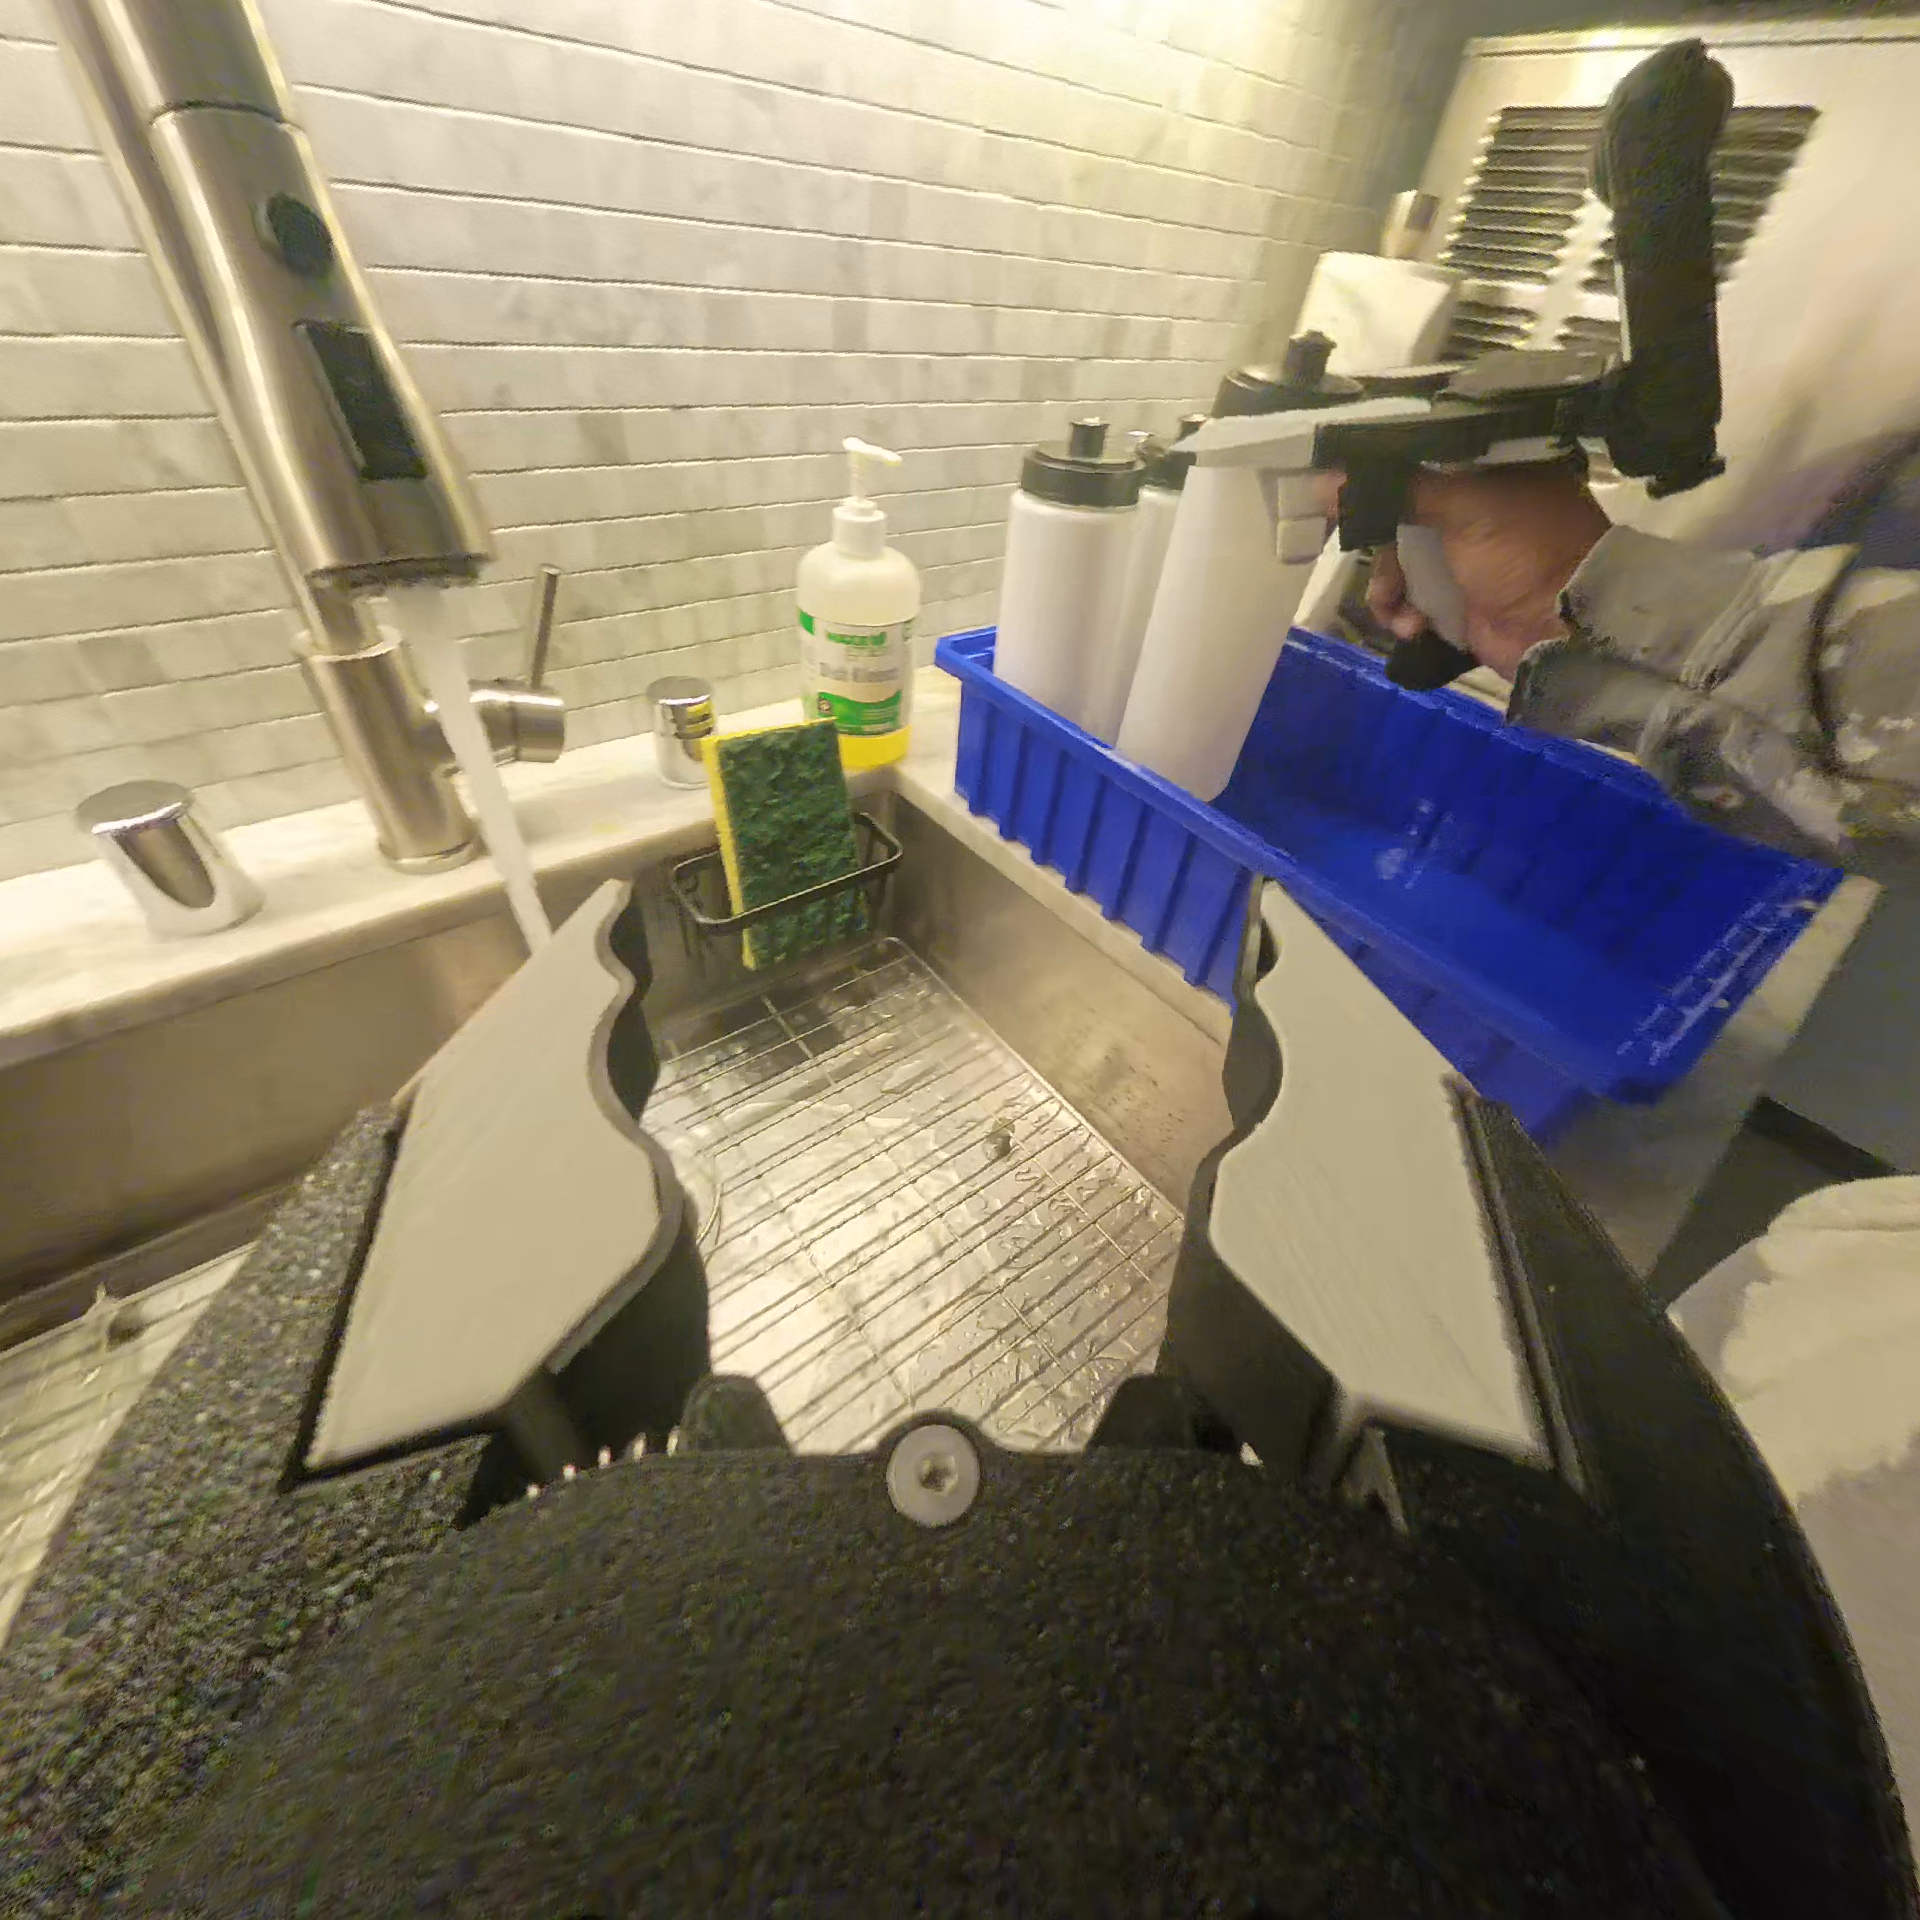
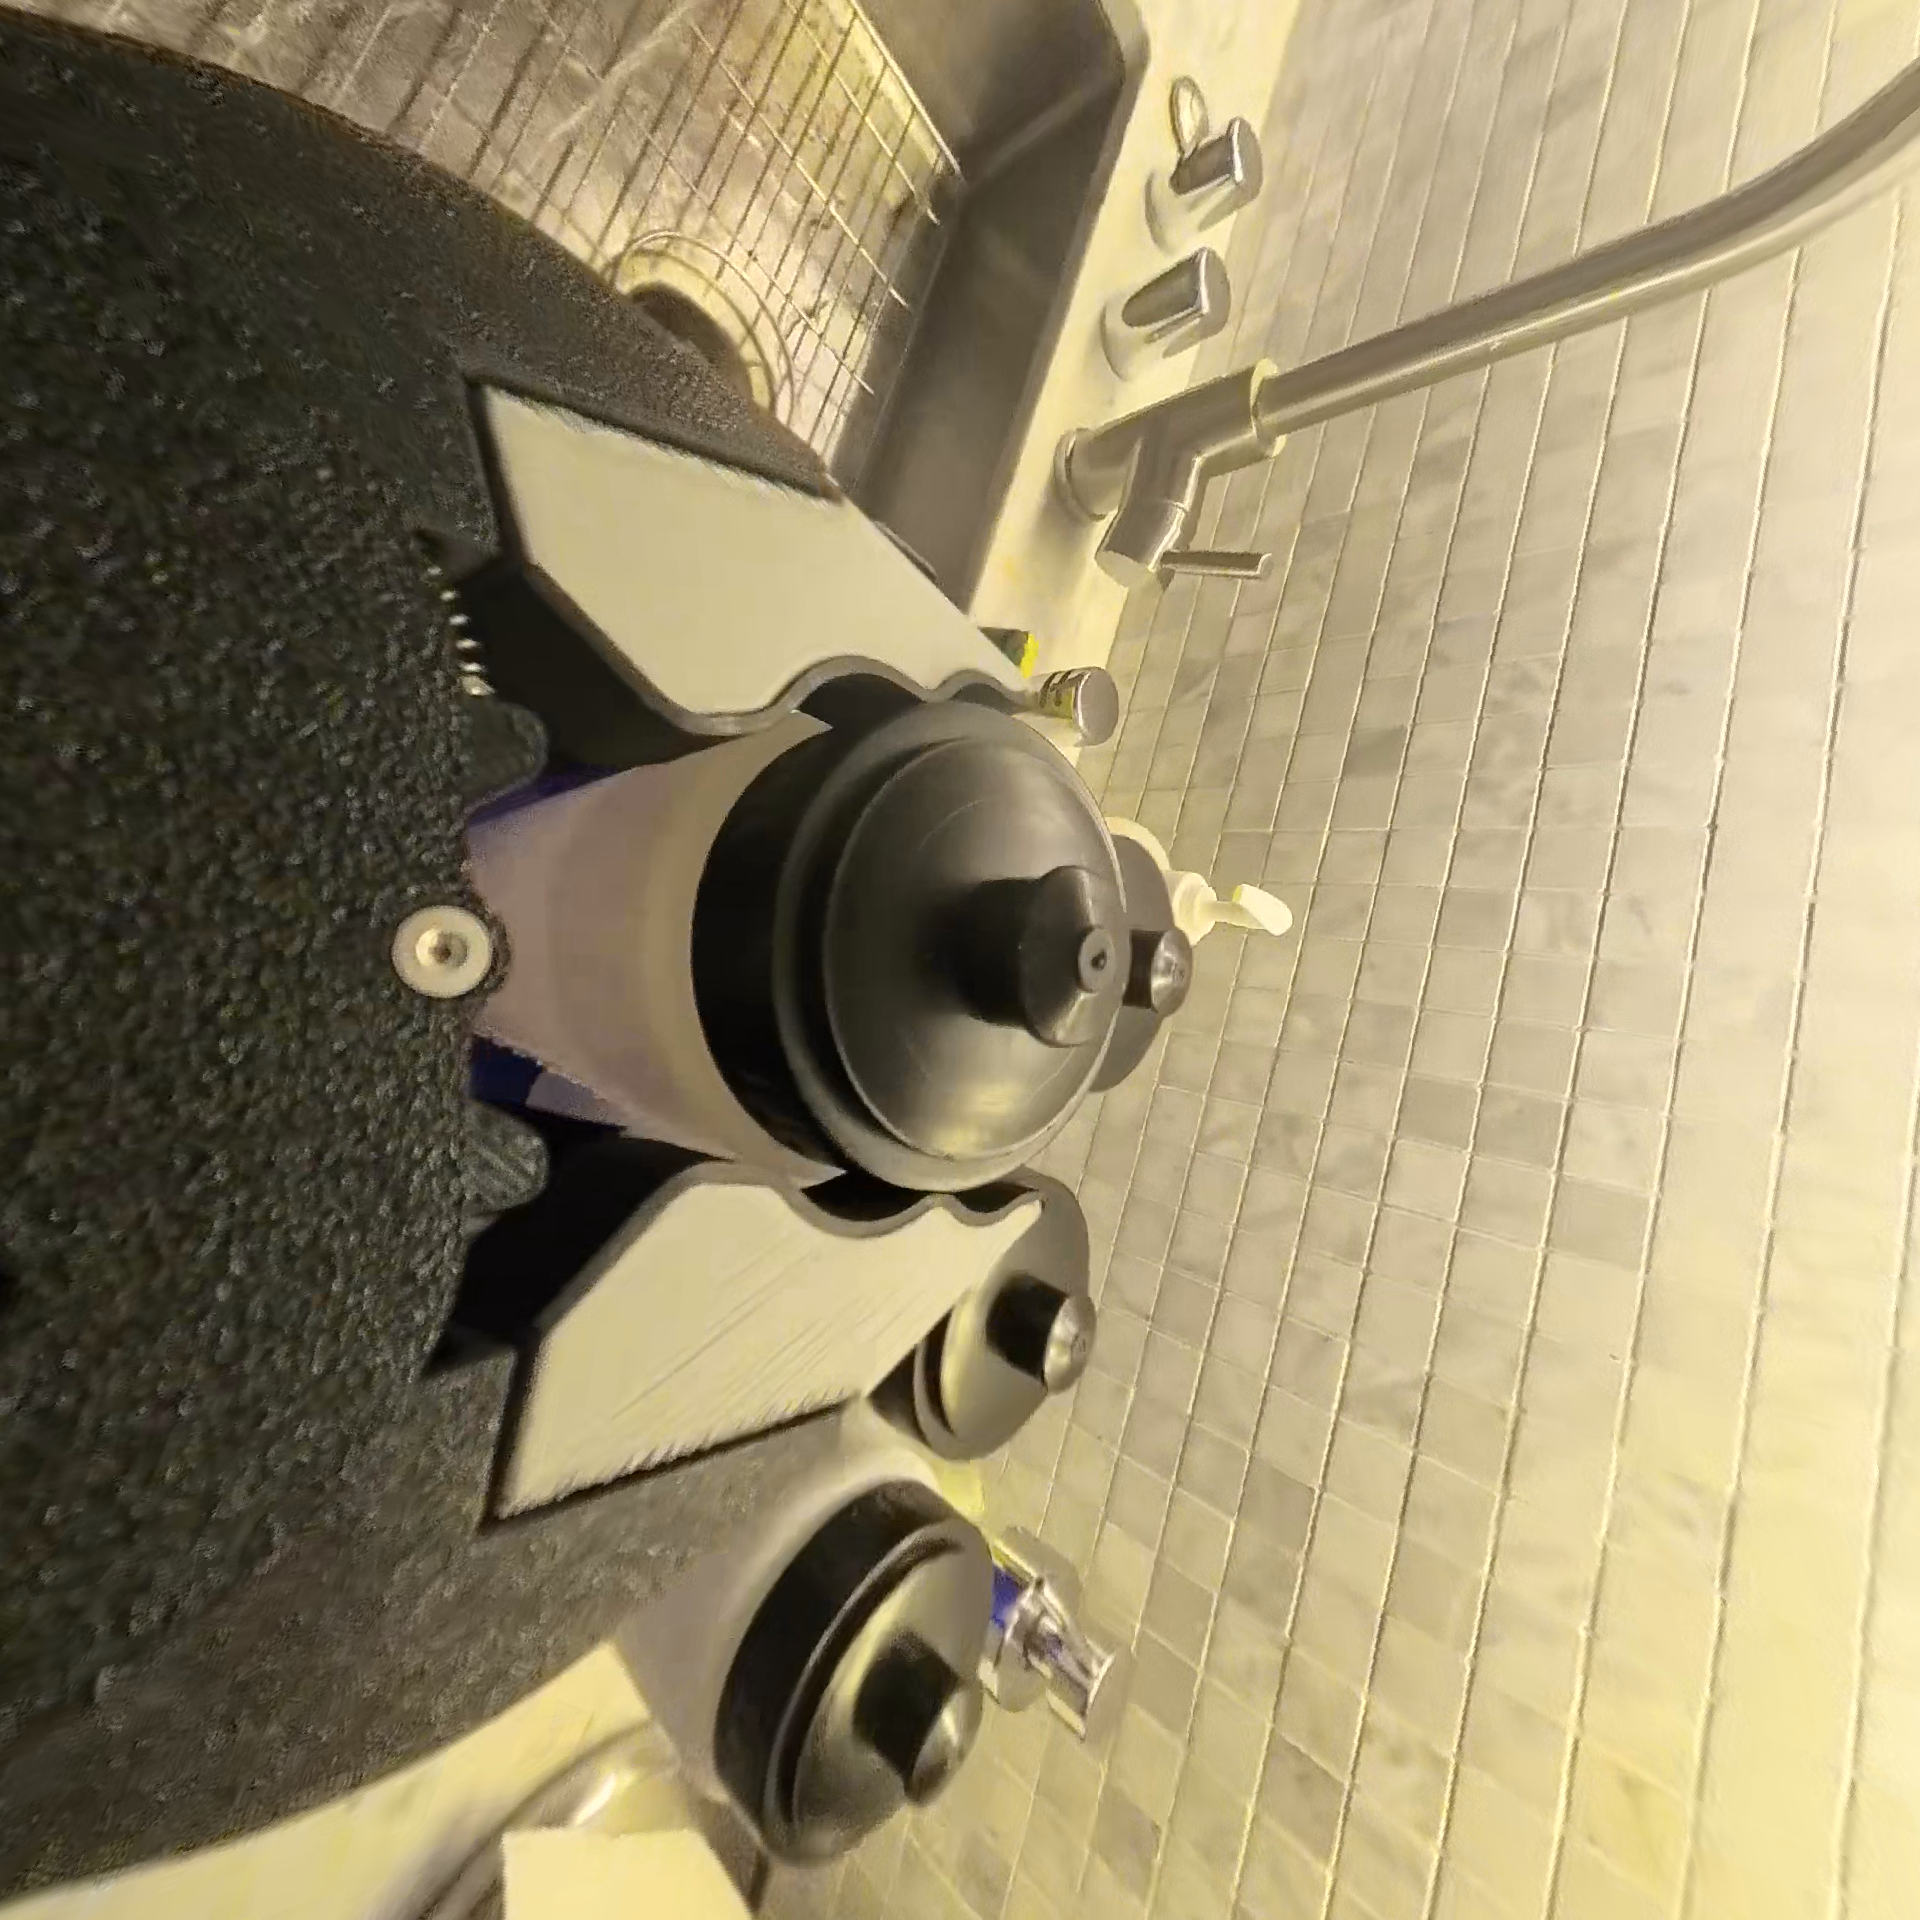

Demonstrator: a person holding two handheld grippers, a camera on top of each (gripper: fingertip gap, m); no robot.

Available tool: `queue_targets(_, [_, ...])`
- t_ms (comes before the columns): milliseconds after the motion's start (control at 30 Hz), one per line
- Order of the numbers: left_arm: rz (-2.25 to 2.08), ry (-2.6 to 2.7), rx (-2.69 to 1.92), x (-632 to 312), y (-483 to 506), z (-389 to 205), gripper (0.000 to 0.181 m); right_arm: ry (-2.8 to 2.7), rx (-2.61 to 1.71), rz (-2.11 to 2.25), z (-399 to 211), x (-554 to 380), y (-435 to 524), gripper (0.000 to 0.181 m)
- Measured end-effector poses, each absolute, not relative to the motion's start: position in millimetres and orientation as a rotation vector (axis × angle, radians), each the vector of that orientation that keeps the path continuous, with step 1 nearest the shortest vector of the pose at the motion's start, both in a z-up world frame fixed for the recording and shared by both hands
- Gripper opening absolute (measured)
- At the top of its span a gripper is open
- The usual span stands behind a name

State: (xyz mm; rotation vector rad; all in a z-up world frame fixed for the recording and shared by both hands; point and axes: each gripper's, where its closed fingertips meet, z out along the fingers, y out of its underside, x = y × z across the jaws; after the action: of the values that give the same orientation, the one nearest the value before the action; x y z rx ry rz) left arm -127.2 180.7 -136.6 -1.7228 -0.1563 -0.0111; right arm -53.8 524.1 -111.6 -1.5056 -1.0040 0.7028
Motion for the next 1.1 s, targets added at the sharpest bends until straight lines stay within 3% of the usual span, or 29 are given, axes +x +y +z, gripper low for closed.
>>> queue_targets(133, [0.065, -0.267, -1.752, -132.4, 165.5, -145.7, 0.111, -0.974, -1.55, 0.756, -148.6, -76.7, 515.1, 0.088])
queue_targets(533, [0.187, -0.444, -1.75, -155.7, 121.3, -152.4, 0.11, -0.953, -1.467, 0.749, -146.9, -82.7, 503.6, 0.091])
queue_targets(667, [0.204, -0.467, -1.737, -171.9, 109.4, -150.6, 0.11, -0.899, -1.409, 0.737, -109.2, -57.0, 497.1, 0.099])
queue_targets(900, [0.249, -0.603, -1.722, -249.2, 59.7, -155.5, 0.104, -1.007, -1.495, 0.731, -88.7, -9.1, 410.3, 0.085])
queue_targets(1100, [0.531, -0.734, -1.67, -384.9, -48.3, -139.2, 0.061, -1.102, -1.603, 0.751, -134.4, -36.6, 301.7, 0.071])
